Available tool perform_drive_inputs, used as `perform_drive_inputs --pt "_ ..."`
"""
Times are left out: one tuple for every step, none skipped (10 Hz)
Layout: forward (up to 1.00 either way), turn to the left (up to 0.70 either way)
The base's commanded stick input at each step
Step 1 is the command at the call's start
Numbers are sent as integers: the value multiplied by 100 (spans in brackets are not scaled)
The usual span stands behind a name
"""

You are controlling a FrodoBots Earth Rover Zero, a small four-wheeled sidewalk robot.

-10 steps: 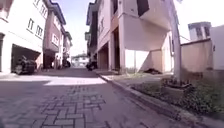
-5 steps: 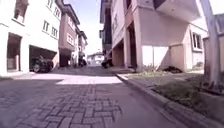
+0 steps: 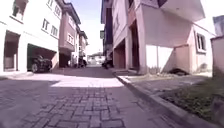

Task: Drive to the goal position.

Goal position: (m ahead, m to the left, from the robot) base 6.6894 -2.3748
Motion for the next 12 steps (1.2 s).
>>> perform_drive_inputs --pt "70 0" --pt "70 0" --pt "70 0" --pt "70 0" --pt "70 0" --pt "70 0" --pt "70 0" --pt "70 0" --pt "70 0" --pt "70 0" --pt "70 0" --pt "70 0"
